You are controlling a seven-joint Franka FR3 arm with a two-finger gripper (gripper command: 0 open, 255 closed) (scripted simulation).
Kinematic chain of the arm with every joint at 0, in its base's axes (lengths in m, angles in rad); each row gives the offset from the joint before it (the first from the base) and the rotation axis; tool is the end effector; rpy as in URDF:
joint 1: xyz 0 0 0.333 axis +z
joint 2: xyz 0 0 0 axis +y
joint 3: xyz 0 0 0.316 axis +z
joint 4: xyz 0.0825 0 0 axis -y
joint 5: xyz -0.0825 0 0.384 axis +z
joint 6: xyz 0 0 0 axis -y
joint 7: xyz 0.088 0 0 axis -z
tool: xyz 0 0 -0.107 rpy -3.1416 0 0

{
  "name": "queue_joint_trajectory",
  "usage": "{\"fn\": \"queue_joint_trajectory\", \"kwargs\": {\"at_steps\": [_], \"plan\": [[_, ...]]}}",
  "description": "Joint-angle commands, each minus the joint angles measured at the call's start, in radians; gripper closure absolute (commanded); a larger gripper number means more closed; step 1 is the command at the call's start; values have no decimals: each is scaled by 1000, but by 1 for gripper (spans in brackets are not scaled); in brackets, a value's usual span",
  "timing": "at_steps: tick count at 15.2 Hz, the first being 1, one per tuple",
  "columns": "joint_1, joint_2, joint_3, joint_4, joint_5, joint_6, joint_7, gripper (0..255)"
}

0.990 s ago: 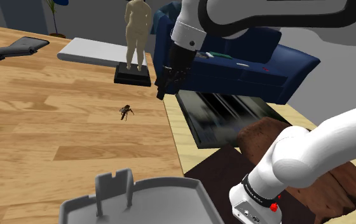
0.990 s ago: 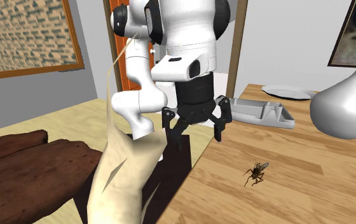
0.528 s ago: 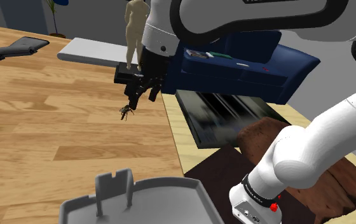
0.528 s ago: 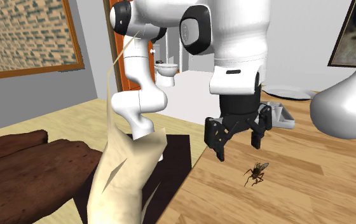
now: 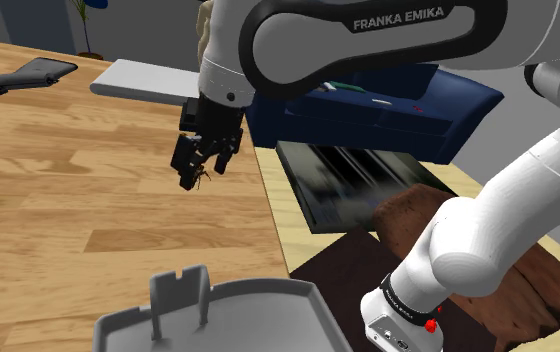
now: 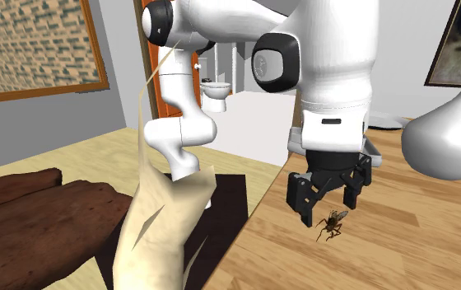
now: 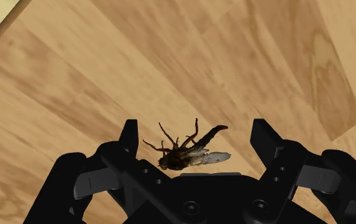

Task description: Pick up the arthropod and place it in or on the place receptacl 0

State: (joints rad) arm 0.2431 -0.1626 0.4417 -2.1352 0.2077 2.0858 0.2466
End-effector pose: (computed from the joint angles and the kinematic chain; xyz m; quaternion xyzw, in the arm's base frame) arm 0.3902 0.3416 0.4795 -0.9824 -0.1702 -0.0189 0.0745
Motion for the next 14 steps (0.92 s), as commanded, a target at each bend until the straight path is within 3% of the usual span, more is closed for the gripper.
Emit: {"fn": "queue_joint_trajectory", "kwargs": {"at_steps": [1, 9, 10, 14], "plan": [[1, 12, 3, -16, -3, 28, 0, 0], [1, 16, 4, -21, -3, 36, 1, 0], [1, 16, 4, -21, -3, 36, 1, 255], [1, 16, 4, -20, -3, 36, 1, 255]]}}
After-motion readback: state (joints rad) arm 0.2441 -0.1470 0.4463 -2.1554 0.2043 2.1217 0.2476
